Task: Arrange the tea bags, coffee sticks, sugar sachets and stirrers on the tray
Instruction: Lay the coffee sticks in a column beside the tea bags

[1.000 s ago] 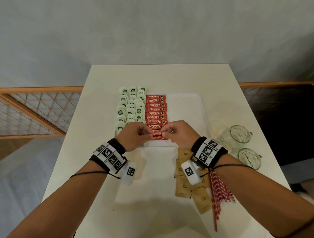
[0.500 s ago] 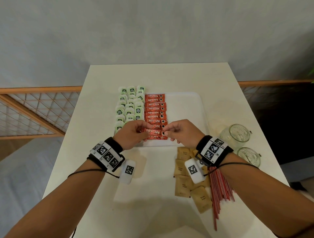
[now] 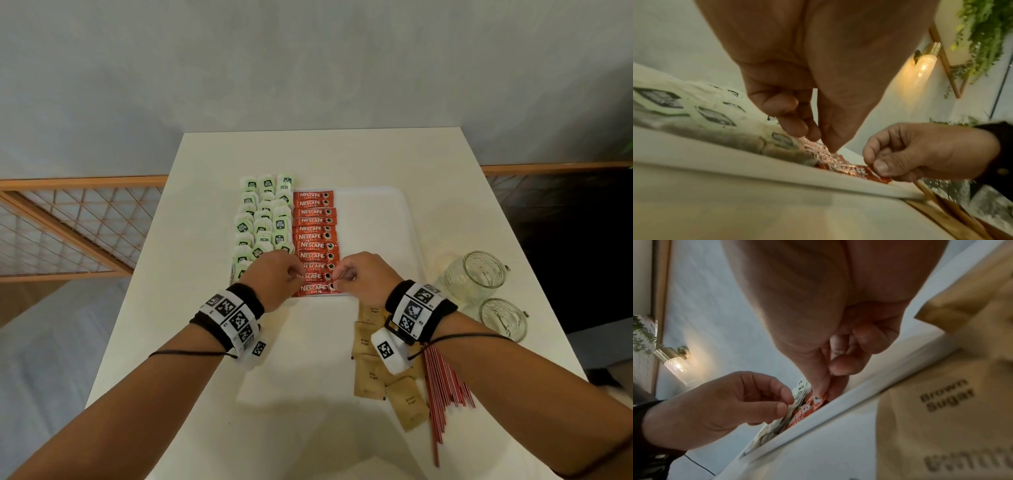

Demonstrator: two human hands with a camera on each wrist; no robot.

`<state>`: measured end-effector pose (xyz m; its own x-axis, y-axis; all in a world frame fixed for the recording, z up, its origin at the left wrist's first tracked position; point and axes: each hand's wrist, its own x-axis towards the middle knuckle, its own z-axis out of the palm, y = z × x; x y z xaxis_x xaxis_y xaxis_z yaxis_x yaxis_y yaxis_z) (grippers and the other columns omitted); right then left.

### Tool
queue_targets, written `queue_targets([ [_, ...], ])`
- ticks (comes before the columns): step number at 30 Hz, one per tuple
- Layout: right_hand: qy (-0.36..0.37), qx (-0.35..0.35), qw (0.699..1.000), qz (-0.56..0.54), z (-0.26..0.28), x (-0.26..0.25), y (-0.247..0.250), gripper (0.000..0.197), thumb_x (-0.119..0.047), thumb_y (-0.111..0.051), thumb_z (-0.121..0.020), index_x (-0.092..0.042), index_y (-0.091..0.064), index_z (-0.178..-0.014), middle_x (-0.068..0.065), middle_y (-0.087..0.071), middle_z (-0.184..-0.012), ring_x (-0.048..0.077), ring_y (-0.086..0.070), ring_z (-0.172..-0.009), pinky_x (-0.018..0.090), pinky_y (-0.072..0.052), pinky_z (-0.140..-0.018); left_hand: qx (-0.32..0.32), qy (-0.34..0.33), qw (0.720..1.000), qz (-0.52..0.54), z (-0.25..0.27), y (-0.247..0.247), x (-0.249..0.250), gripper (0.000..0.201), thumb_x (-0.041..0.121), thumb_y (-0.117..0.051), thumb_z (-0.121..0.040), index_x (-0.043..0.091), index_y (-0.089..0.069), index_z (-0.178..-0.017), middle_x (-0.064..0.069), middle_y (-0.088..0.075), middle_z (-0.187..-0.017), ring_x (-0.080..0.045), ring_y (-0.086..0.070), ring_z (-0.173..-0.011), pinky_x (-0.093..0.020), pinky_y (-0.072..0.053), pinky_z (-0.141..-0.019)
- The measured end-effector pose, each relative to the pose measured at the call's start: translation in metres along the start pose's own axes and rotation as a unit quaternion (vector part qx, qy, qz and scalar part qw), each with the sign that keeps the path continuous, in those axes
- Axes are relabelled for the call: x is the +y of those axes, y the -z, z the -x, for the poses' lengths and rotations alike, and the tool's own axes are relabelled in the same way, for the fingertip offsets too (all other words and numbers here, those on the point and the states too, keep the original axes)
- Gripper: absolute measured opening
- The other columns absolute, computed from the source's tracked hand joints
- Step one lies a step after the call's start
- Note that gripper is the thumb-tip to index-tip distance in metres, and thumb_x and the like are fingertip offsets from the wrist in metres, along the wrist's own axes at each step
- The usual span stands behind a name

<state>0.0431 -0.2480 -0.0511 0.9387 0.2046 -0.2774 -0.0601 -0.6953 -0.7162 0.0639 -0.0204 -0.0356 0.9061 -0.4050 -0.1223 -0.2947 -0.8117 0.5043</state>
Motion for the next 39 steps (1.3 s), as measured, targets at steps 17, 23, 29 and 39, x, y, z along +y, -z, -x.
queue_targets([
  [17, -0.049, 0.019, 0.986, 0.158, -0.006, -0.01, 0.009, 0.028, -0.046, -0.064, -0.095, -0.022, -0.075, -0.084, -0.007, -0.072, -0.086, 0.015, -0.067, -0.081, 0.032, -0.056, -0.074, -0.036, -0.012, 0.997, -0.062, -0.003, -0.01, 0.012, 0.012, 0.025, -0.065, -0.092, 0.019, -0.072, -0.101, 0.004, -0.061, -0.094, -0.015, -0.057, -0.086, -0.03, -0.052, -0.084],
  [23, -0.054, 0.01, 0.985, 0.163, -0.008, -0.013, 0.007, 0.023, -0.04, -0.068, -0.093, -0.023, -0.076, -0.082, -0.007, -0.073, -0.084, 0.014, -0.068, -0.08, 0.034, -0.059, -0.077, -0.039, -0.009, 0.998, -0.054, -0.001, -0.008, 0.017, 0.013, 0.026, -0.065, -0.093, 0.017, -0.073, -0.099, 0.001, -0.064, -0.097, -0.016, -0.059, -0.087, -0.032, -0.052, -0.084],
  [29, -0.048, 0.0, 0.986, 0.161, -0.005, -0.014, 0.013, 0.022, -0.039, -0.067, -0.094, -0.023, -0.076, -0.083, -0.007, -0.074, -0.084, 0.015, -0.068, -0.08, 0.037, -0.06, -0.078, -0.044, -0.013, 0.998, -0.049, -0.001, -0.008, 0.017, 0.013, 0.03, -0.065, -0.093, 0.018, -0.072, -0.094, 0.004, -0.061, -0.09, -0.015, -0.057, -0.082, -0.034, -0.053, -0.081],
  [39, -0.041, -0.025, 0.98, 0.195, 0.038, -0.005, 0.062, 0.029, -0.043, -0.064, -0.094, -0.024, -0.069, -0.115, -0.012, -0.067, -0.101, 0.01, -0.062, -0.094, 0.028, -0.049, -0.083, -0.033, -0.095, 0.995, -0.024, 0.001, -0.015, 0.049, 0.021, 0.034, -0.066, -0.091, 0.019, -0.069, -0.106, 0.002, -0.066, -0.1, -0.013, -0.06, -0.087, -0.035, -0.054, -0.082],
])
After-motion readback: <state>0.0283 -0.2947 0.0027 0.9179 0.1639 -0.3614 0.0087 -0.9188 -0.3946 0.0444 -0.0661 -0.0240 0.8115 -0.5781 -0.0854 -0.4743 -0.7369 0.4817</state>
